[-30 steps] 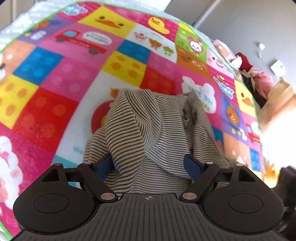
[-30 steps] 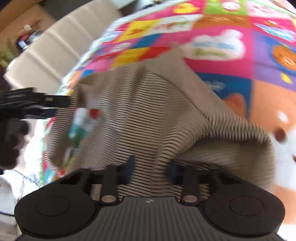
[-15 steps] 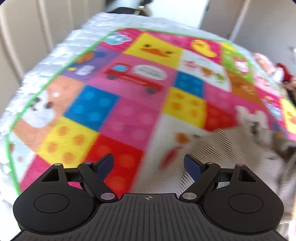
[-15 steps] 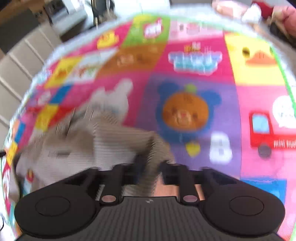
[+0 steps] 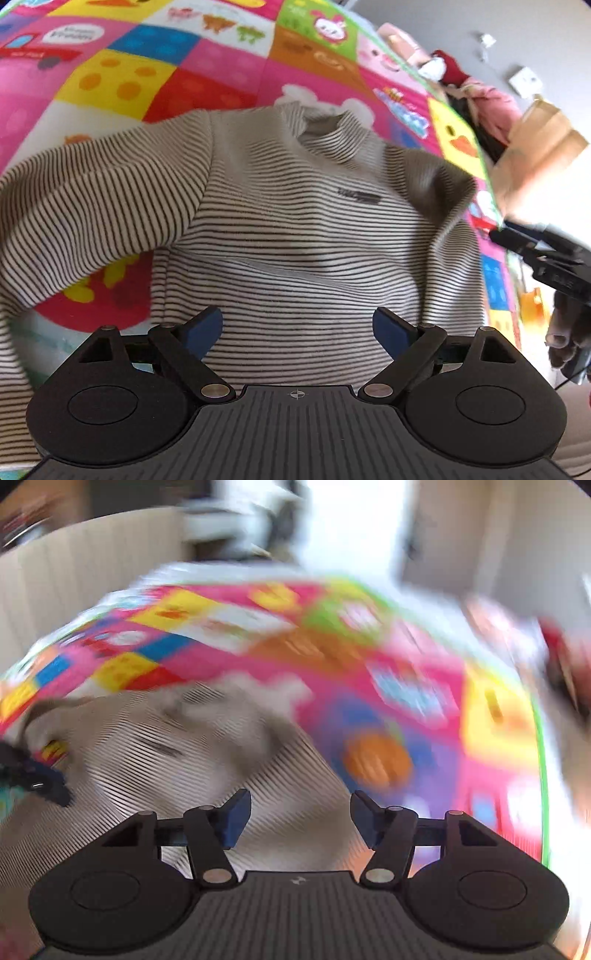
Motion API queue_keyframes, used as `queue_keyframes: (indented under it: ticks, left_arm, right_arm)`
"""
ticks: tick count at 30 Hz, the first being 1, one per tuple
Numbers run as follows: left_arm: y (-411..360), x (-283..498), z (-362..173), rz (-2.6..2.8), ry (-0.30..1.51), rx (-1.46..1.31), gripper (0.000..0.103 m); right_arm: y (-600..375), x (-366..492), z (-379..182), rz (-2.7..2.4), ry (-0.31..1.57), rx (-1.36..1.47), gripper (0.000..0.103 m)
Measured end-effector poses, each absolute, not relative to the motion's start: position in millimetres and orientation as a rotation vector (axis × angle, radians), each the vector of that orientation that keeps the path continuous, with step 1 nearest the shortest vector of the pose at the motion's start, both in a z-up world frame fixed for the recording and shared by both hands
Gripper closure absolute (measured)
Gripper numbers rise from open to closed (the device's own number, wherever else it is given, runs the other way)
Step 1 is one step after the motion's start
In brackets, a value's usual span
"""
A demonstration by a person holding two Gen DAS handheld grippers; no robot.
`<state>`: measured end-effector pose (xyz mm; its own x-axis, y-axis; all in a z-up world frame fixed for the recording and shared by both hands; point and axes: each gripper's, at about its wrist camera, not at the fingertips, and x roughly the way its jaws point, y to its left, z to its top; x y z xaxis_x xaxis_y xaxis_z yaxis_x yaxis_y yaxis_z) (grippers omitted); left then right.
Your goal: Fold clothes
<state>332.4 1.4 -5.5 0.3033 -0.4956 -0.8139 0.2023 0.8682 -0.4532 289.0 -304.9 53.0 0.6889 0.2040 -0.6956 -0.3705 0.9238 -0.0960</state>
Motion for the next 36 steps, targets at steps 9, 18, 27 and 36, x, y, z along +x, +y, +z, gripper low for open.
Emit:
queue_keyframes:
  ticks: [9, 18, 27, 36]
  left_arm:
    - [-1.3, 328.1, -13.5, -0.466, 1.179, -0.247, 0.004]
    - [2.2, 327.2, -16.4, -0.484, 1.170, -0.266, 0.001]
    - [5.8, 324.1, -16.5, -0.477, 1.161, -0.282, 0.001]
    - [36.7, 344.0, -2.6, -0.379, 1.069, -0.273, 0.001]
  right_arm:
    - [-240.1, 240.3, 7.9, 0.808, 0.911, -0.588, 0.041]
    - [-285.3, 214.0, 17.2, 0.354, 0.740, -0.775, 0.086]
    - [-422.3, 285.0, 58.4, -0.264, 0.775, -0.575, 0.080]
    - [-382.3, 279.7, 54.2, -0.018, 0.749, -0.290, 0.020]
